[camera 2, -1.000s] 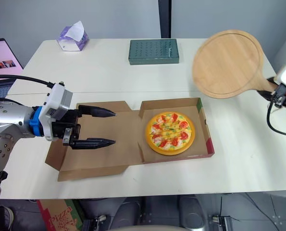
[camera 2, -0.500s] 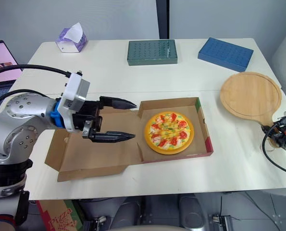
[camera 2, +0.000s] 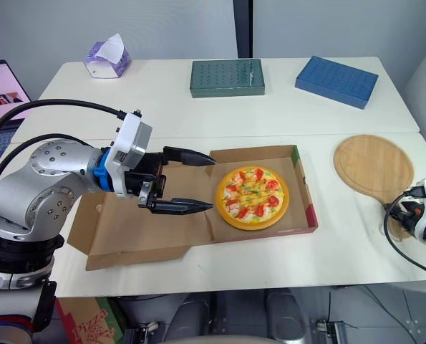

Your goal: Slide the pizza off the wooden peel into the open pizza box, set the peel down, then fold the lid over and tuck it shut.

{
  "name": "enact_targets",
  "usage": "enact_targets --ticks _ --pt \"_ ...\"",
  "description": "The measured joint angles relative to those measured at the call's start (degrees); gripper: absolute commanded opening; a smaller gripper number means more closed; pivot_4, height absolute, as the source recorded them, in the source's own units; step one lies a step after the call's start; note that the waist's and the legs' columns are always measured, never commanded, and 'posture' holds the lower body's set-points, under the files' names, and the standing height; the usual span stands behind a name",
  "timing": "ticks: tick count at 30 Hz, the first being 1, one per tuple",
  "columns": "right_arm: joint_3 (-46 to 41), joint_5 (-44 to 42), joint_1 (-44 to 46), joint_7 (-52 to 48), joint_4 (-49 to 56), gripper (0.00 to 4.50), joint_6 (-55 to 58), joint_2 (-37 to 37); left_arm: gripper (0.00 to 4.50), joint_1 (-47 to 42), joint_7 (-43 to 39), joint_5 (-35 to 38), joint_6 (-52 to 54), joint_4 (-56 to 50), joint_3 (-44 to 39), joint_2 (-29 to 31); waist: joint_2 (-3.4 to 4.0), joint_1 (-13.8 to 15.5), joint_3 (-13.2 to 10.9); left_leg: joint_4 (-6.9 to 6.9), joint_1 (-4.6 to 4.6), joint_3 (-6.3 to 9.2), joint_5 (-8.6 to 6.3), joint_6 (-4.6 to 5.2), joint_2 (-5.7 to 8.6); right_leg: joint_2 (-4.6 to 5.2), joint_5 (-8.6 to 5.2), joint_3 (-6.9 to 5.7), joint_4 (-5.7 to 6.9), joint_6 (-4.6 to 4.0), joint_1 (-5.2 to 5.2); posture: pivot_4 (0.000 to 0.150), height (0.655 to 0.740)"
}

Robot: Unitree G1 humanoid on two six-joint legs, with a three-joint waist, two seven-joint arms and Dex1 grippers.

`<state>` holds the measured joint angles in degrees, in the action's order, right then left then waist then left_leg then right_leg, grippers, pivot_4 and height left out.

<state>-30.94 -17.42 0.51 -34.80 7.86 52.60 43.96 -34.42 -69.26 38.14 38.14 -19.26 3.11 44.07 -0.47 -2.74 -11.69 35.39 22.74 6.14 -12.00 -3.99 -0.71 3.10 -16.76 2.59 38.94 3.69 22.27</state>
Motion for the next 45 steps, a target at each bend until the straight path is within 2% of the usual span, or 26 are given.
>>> enact_targets --ticks 2,3,9,12,16,21,25,29,34,36,37,41,45 --pt "-1.84 -1.53 -1.84 -0.31 1.13 4.31 1.13 0.05 4.50 0.02 0.05 -0.18 -0.09 0.04 0.00 -0.05 0.00 0.08 0.00 0.00 0.01 0.00 0.00 0.00 0.00 0.00 0.00 0.00 0.00 0.00 0.00 0.150 0.7400" --pt "-2.78 -2.22 -2.68 -0.80 1.66 4.46 1.82 0.29 4.50 0.05 0.08 -0.23 -0.11 0.07 -0.01 -0.05 -0.01 0.14 0.00 0.01 0.02 0.00 0.00 0.00 0.00 0.00 0.00 0.00 -0.01 0.00 -0.01 0.150 0.7400" --pt "-8.04 -4.79 -8.65 -7.19 7.75 4.46 -1.49 4.99 4.50 2.17 2.13 -0.26 -0.49 0.01 -1.51 -0.05 0.00 0.05 0.00 0.04 -0.02 -0.02 0.00 0.01 0.00 0.00 -0.15 0.01 -0.01 0.26 -0.02 0.150 0.7400" --pt "-7.65 -7.13 -8.74 -11.35 12.89 4.46 -5.64 5.75 4.50 4.56 3.88 -0.23 -1.07 -0.41 -3.77 -0.04 -0.03 -0.27 0.01 0.04 -0.05 -0.01 0.00 0.00 -0.03 -0.03 -0.16 0.00 -0.01 0.28 -0.06 0.150 0.7400" --pt "-1.56 -9.98 -4.19 -15.25 17.76 4.46 -12.27 5.72 4.50 10.41 7.28 0.43 -0.95 -2.62 -8.30 0.17 -0.07 -0.33 -0.01 0.04 -0.03 0.03 0.00 0.00 -0.04 -0.02 -0.16 -0.03 -0.02 0.27 -0.06 0.150 0.7400" --pt "8.45 -13.21 5.41 -24.34 18.07 4.46 -18.15 9.31 4.50 22.54 14.97 5.48 2.80 -8.39 -19.63 -0.20 -0.19 -0.32 -0.07 0.04 -0.04 0.08 0.00 0.00 -0.06 0.00 -0.10 -0.07 -0.03 0.17 -0.08 0.150 0.7400" --pt "18.21 -15.44 15.32 -29.70 16.51 4.46 -18.23 9.95 4.50 32.57 22.97 14.19 7.92 -12.98 -27.70 -3.60 -0.36 -0.12 -0.13 0.11 -0.04 0.10 -0.01 0.00 -0.07 0.01 0.00 -0.09 -0.03 0.00 -0.10 0.150 0.7400" --pt "26.41 -15.99 23.19 -34.58 14.67 4.46 -18.48 9.37 4.50 44.23 34.47 27.27 10.52 -18.03 -33.95 -10.00 -0.43 0.73 -0.15 0.25 0.03 0.10 -0.02 0.00 -0.05 0.05 0.01 -0.07 -0.07 0.00 -0.10 0.150 0.7400" --pt "30.62 -17.08 27.15 -38.14 11.87 4.46 -17.82 8.72 4.50 63.44 49.82 49.47 8.76 -21.99 -37.32 -15.80 -0.55 1.19 -0.11 0.37 0.07 0.10 -0.06 0.01 -0.06 0.08 0.00 -0.04 -0.07 -0.04 -0.10 0.150 0.7400" --pt "30.99 -17.65 27.83 -39.00 11.57 4.46 -17.16 8.73 4.50 68.43 53.10 54.80 7.35 -23.14 -37.34 -16.80 -0.55 1.52 -0.11 0.44 0.06 0.13 -0.06 0.01 -0.05 0.07 -0.11 -0.08 -0.06 -0.24 -0.13 0.150 0.7400" --pt "32.01 -17.71 29.31 -39.48 11.00 4.46 -17.08 8.38 4.50 73.34 54.62 58.64 5.36 -24.49 -37.42 -19.31 -0.58 1.44 -0.10 0.44 0.07 0.06 -0.06 0.00 -0.07 0.07 -0.15 -0.04 -0.12 -0.39 -0.12 0.150 0.7400" --pt "32.98 -17.52 30.40 -40.71 8.98 4.46 -17.22 8.11 4.50 88.79 57.79 63.28 1.70 -25.77 -35.30 -28.29 -0.82 1.00 -0.07 0.51 0.08 -0.11 -0.16 0.02 -0.07 0.08 -0.21 0.10 -0.30 -0.32 -0.14 0.150 0.7400" --pt "34.52 -17.47 31.60 -41.58 8.24 4.46 -17.45 7.50 4.50 91.53 61.42 65.38 -1.63 -25.96 -31.84 -30.85 -0.82 1.46 -0.08 0.61 0.18 -0.08 -0.17 0.00 -0.06 0.06 -0.30 0.07 -0.35 -0.20 -0.06 0.150 0.7400"
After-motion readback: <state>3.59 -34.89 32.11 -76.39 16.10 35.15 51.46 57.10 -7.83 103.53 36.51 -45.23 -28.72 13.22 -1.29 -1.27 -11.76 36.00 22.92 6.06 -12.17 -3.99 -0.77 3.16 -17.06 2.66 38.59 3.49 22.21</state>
